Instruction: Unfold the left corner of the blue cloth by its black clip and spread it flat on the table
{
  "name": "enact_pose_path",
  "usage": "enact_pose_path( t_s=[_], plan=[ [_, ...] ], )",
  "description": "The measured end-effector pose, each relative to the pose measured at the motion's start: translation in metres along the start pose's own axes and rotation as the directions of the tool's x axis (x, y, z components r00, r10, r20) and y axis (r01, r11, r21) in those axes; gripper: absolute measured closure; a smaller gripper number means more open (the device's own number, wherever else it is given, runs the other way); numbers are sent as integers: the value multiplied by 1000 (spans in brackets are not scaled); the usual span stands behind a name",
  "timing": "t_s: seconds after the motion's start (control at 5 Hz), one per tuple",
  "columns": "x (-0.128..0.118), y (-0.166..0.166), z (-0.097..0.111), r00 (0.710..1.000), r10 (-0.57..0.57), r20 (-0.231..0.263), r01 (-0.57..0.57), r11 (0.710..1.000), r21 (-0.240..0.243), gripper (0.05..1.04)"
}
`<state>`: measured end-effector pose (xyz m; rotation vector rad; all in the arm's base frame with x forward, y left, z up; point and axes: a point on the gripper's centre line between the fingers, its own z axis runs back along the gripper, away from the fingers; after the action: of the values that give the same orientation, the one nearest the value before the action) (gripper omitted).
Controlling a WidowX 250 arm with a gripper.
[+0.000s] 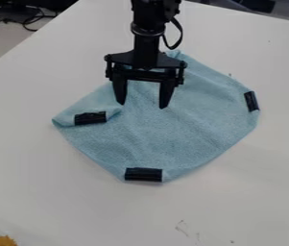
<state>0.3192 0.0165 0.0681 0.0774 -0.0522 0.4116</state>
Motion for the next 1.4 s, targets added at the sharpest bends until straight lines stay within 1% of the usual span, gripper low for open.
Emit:
enact_pose_path(
  t_s=[0.2, 0.4, 0.8, 1.0, 1.2, 1.4],
  plan=[
    [-4, 0, -11, 999, -4, -32, 4, 1000, 12, 82],
    [6, 13, -15, 1000, 7, -2, -7, 1000, -4, 82],
    [15, 56, -46, 998, 58, 8, -57, 996, -75, 82],
    [15, 65, -55, 998, 65, 16, -63, 994, -90, 82],
    [16, 69, -63, 998, 68, 10, -67, 992, -106, 82],
    [17, 68, -65, 998, 66, 8, -65, 992, -111, 87]
  ],
)
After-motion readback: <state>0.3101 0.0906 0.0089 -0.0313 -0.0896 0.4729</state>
